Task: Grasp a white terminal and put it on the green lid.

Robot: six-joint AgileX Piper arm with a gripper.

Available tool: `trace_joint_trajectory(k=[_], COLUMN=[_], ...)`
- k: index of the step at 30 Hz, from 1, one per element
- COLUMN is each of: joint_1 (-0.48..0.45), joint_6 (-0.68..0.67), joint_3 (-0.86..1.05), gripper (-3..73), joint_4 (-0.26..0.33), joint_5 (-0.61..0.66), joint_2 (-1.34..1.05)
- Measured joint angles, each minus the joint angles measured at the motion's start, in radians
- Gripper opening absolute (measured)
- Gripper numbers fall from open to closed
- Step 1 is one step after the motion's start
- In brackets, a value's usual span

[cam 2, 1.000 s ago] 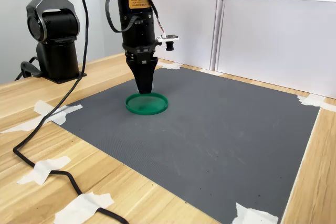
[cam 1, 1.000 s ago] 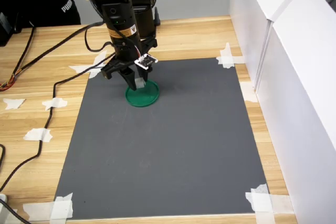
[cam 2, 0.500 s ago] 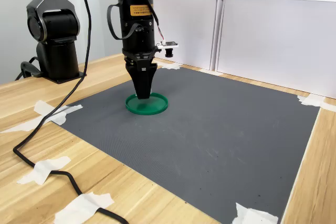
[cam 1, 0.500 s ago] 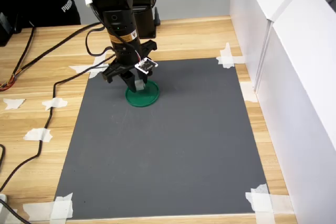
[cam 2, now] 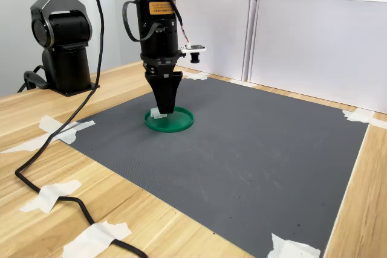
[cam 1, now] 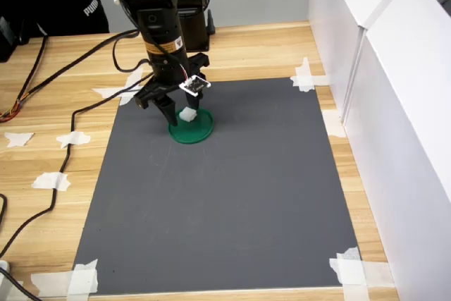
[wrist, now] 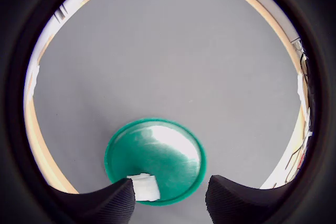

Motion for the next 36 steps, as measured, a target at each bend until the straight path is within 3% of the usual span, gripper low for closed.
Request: trace_joint_trajectory(k=[5, 11, 13, 15, 19, 22, 29, 36], joint_1=[0.000, -0.007, -0.037, -0.085, -0.182, -0.204, -0.204, -0.067], joint_6=[0.023, 0.034, 0.042, 0.051, 0.095, 0.139, 0.294, 0.547], joint_3=[0.000, 0.002, 0.006, 0.008, 0.008, 0.018, 0.158, 0.310], gripper=[45.4, 12.9, 3.9, 0.5, -1.3, -1.6, -1.6, -1.6], joint_4=[0.000, 0.048, 0.114, 0.193, 0.368, 0.415, 0.394, 0.216], joint_5=[-0.022, -0.027, -0.036, -0.048, -0.096, -0.148, -0.283, -0.282], joint_2=[-0.133, -0.344, -0.422, -0.485, -0.597, -0.658, -0.752, -0.854])
